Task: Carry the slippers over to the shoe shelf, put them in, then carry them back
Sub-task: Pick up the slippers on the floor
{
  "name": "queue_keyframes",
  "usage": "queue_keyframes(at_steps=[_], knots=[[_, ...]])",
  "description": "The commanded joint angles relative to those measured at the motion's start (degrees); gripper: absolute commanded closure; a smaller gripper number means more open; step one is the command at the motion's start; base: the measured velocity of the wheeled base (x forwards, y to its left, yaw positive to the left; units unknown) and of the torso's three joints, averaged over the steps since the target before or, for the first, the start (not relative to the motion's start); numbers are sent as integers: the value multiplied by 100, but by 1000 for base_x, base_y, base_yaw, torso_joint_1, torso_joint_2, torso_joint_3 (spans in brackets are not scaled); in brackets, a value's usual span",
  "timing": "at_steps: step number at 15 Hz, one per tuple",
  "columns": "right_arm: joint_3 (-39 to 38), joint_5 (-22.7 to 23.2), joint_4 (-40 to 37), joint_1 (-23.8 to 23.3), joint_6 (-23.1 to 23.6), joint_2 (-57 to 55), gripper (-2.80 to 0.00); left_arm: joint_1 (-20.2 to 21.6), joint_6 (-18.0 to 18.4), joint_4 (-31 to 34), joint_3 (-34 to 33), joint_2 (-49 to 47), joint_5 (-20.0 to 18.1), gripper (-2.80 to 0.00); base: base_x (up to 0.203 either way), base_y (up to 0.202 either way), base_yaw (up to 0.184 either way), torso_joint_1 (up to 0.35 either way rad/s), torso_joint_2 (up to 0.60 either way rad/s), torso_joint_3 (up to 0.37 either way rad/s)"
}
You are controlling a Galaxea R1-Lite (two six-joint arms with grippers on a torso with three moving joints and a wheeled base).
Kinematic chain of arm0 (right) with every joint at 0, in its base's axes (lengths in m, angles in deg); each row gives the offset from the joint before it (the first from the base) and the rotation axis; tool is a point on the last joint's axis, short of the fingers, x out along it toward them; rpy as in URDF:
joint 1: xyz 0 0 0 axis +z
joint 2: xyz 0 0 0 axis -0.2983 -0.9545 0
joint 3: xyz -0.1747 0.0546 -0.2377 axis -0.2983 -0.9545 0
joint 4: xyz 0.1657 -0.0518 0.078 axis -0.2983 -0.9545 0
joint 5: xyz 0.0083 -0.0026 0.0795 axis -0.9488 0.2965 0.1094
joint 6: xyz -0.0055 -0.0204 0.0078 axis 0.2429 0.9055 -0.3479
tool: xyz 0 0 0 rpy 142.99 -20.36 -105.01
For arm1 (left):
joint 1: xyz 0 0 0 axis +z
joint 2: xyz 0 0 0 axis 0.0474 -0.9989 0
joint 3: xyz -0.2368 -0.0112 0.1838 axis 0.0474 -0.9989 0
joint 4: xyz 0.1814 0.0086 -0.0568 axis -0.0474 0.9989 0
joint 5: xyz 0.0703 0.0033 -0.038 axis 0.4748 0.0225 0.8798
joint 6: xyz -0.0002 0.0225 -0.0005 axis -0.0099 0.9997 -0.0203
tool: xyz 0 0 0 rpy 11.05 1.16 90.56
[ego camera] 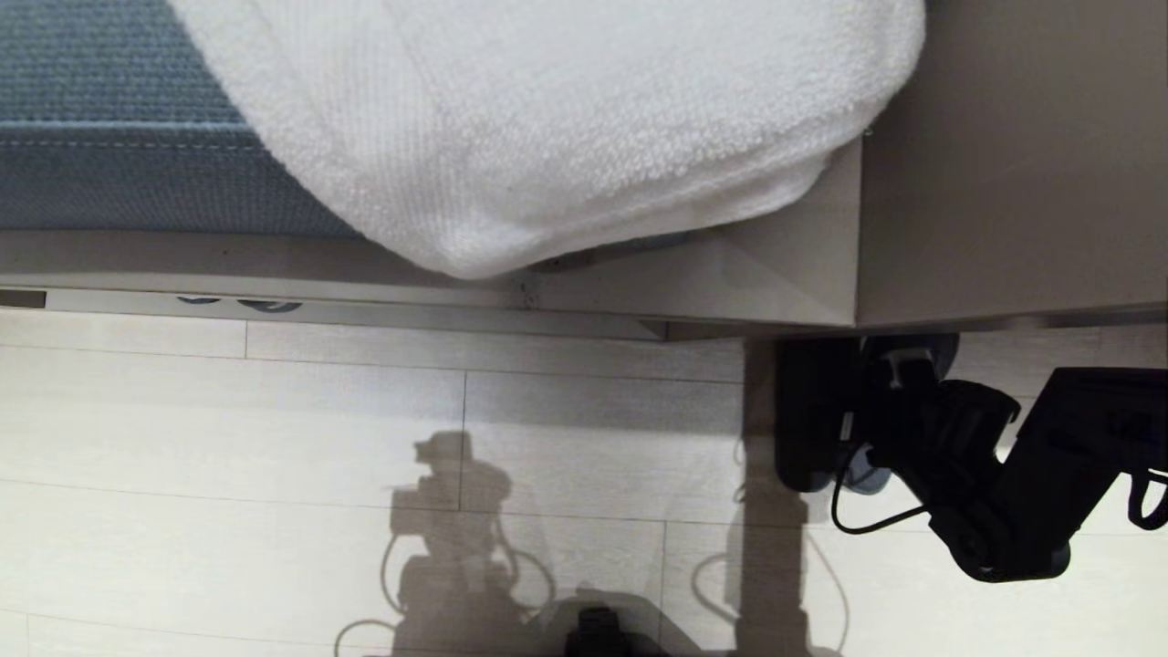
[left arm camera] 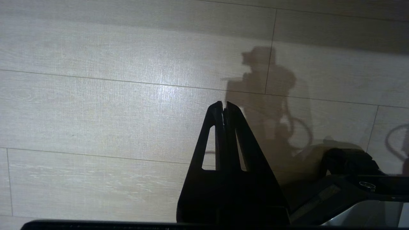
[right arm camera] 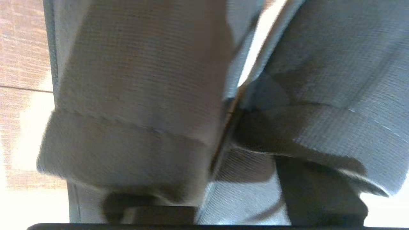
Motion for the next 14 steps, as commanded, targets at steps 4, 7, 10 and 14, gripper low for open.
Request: queue_keyframes(at_steps=[4,7,10,14], knots=[[128,239,48,-73,4,-174,0,1,-3,-5,0,9,4,0,0,0,0,0,0,0],[-18,289,51,-95,-29,-6,0,1,-3,-5,0,9,4,0,0,0,0,0,0,0],[-496,556,36,-115,-97,792,0,1,-3,-5,-8,9,4,0,0,0,0,0,0,0],[-1402,730,12,-116,-155,1912,0,1,-12,-5,-1,2,4,0,0,0,0,0,0,0]])
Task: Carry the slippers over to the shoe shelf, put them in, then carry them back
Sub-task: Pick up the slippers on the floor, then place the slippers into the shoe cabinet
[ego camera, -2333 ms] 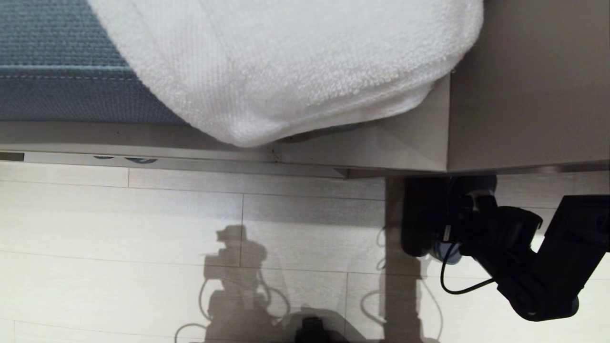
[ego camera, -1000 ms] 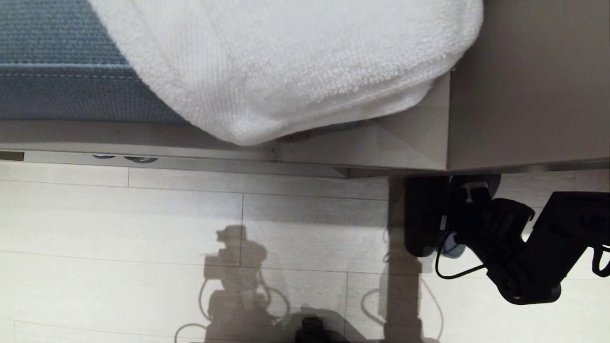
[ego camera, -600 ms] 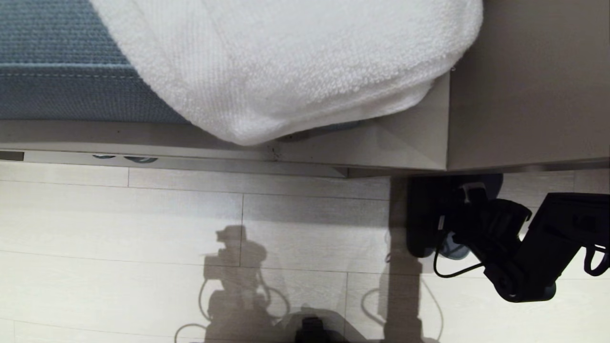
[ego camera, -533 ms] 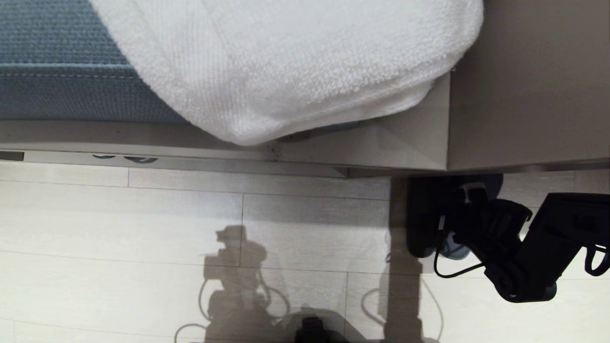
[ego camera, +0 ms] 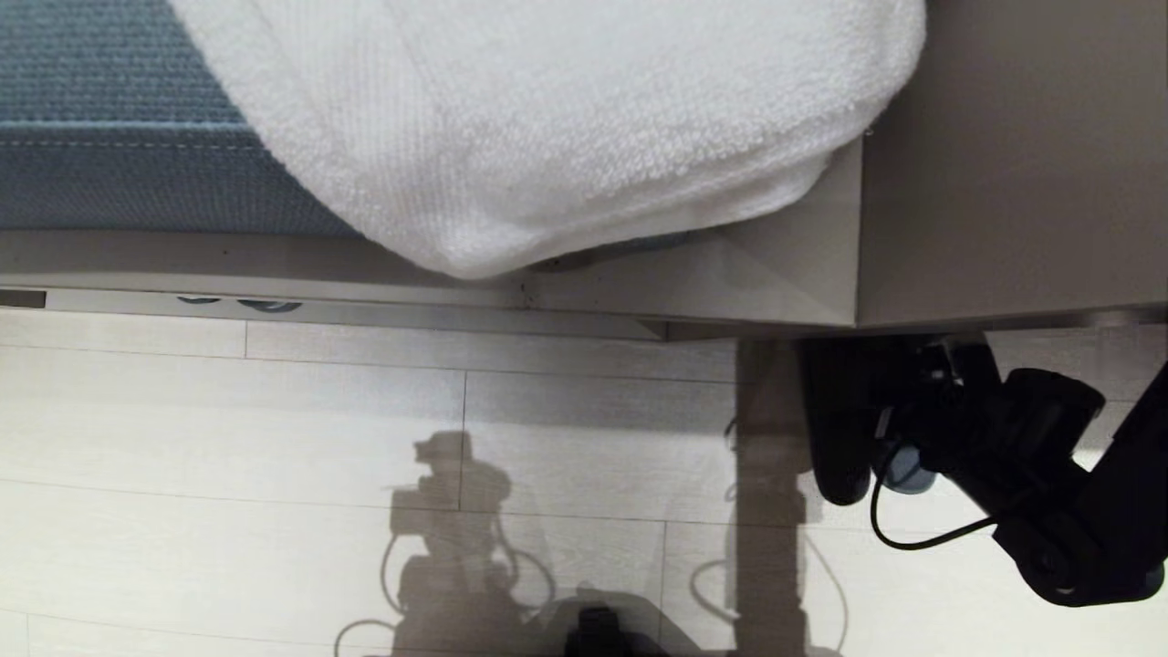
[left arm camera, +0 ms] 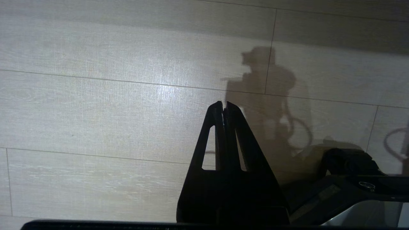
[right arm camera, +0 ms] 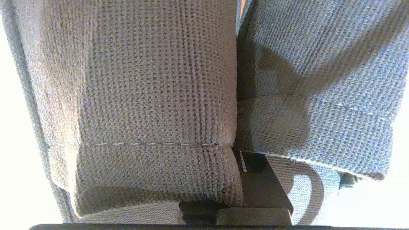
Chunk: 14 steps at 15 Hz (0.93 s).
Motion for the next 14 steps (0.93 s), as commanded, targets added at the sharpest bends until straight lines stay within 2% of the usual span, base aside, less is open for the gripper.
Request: queue_keyframes(at_steps=[1,5,8,14], knots=[[-495,55,43,4,6,669,0,2,-6,-2,0,4,2,0,0,0,0,0,0,0],[-1704,232,11,1,17,988,0,2,-6,-2,-3,9,2,0,0,0,0,0,0,0],[-2450,572,25,-1,25,1317,0,2,-6,-2,0,8,2,0,0,0,0,0,0,0],[-2804,601,-304,56,118,2251,0,2,-6,-2,-9,9,2,0,0,0,0,0,0,0]])
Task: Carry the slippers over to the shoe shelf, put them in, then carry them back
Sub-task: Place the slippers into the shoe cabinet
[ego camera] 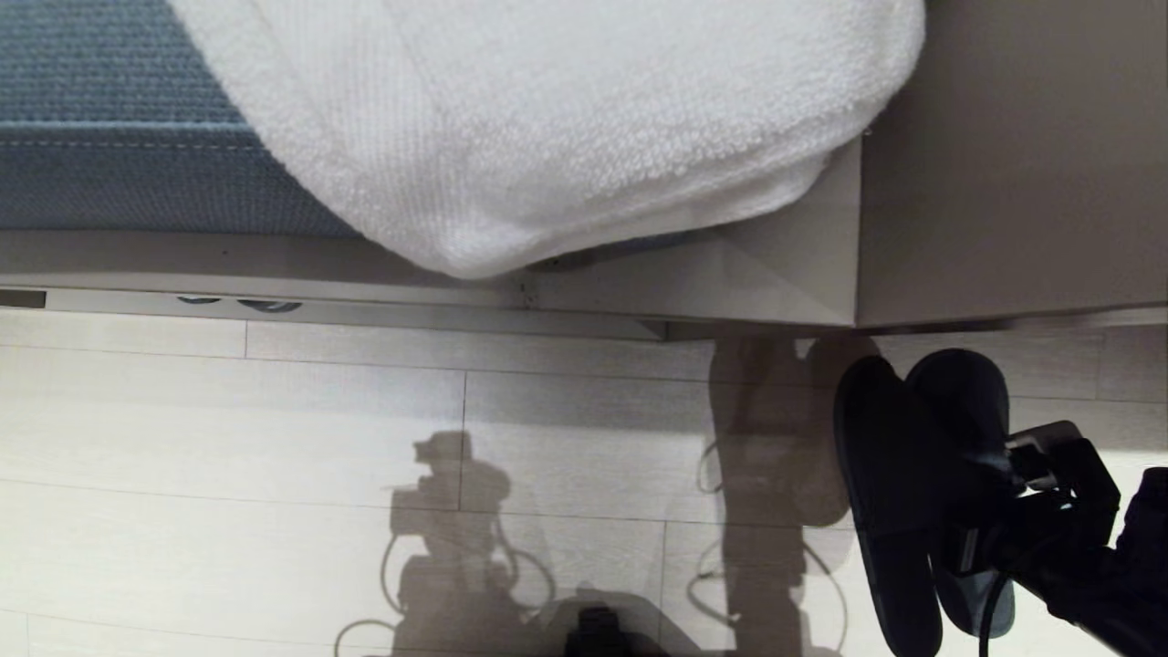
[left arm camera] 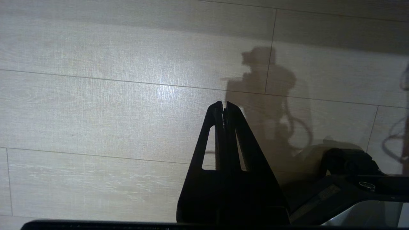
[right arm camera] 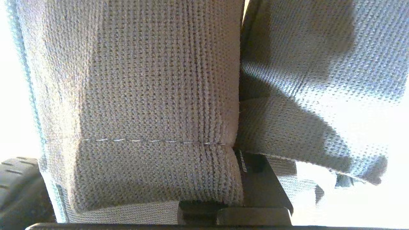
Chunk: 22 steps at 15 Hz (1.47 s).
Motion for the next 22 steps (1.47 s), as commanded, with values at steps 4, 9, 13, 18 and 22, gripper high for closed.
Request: queue_keyframes(at_steps=[4,9,13,18,22], knots=[[-17,-58,-268,95,92,1247,0,-1,-6,-5,0,6,2,0,0,0,0,0,0,0],[-17,-268,-888,73,207,2502,0,-1,-15,-5,0,9,2,0,0,0,0,0,0,0],[50,-371,-1828,73,208,3735,0,-1,-15,-5,-9,0,2,0,0,0,0,0,0,0],[503,-368,-3966,79,210,5989,0,5,-15,-5,0,0,2,0,0,0,0,0,0,0],[992,-240,-6652,239,188,7987,0,-1,-15,-5,-4,5,2,0,0,0,0,0,0,0]])
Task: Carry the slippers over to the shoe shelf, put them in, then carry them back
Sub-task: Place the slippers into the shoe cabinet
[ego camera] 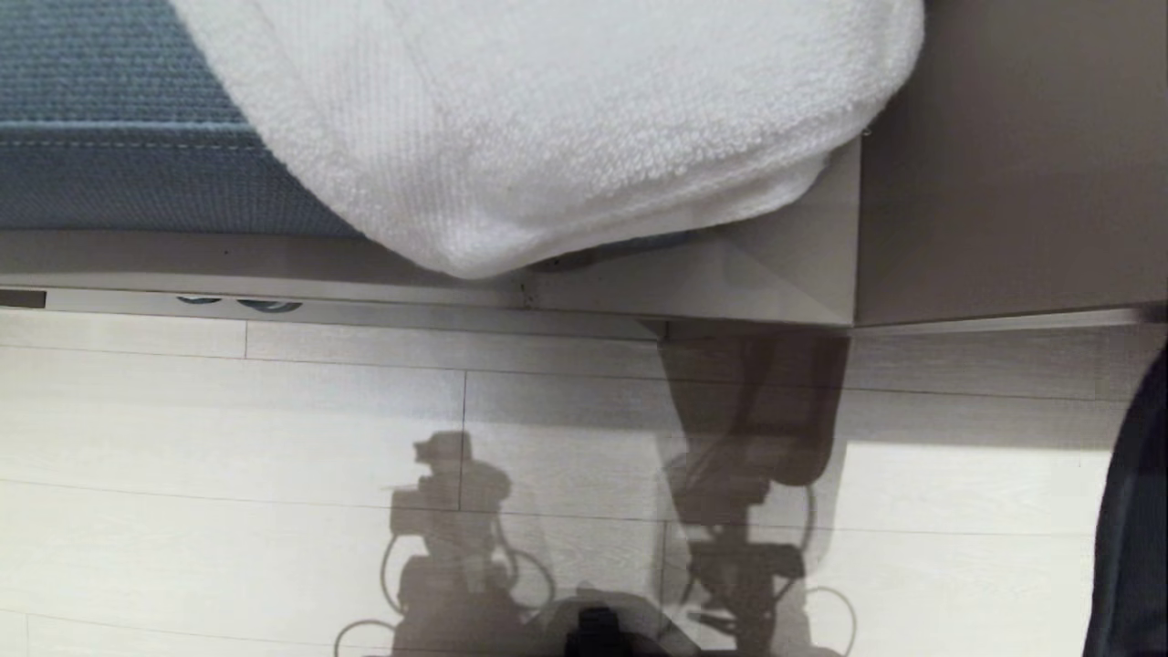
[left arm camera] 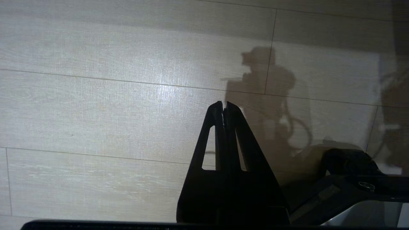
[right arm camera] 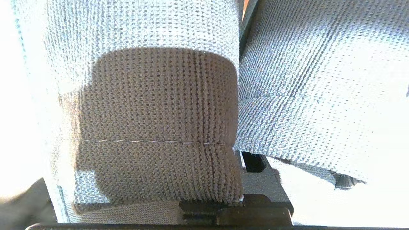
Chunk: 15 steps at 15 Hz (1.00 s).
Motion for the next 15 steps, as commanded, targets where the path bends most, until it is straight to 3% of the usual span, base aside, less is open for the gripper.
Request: queue_keyframes(at_steps=[1,5,9,13,15], knots=[[174,34,-1223,96,-25,1186,0,-1,-4,-5,0,6,2,0,0,0,0,0,0,0],[126,86,-1588,60,-83,1823,0,-1,-4,-5,0,2,2,0,0,0,0,0,0,0],[-631,77,-1661,22,-252,2558,0,-1,-4,-5,0,3,2,0,0,0,0,0,0,0],[-863,-366,-1794,21,-279,2662,0,-1,-4,-5,0,10,2,0,0,0,0,0,0,0],[-905,-550,-2355,21,-405,2662,0,0,5,-5,0,4,2,0,0,0,0,0,0,0]])
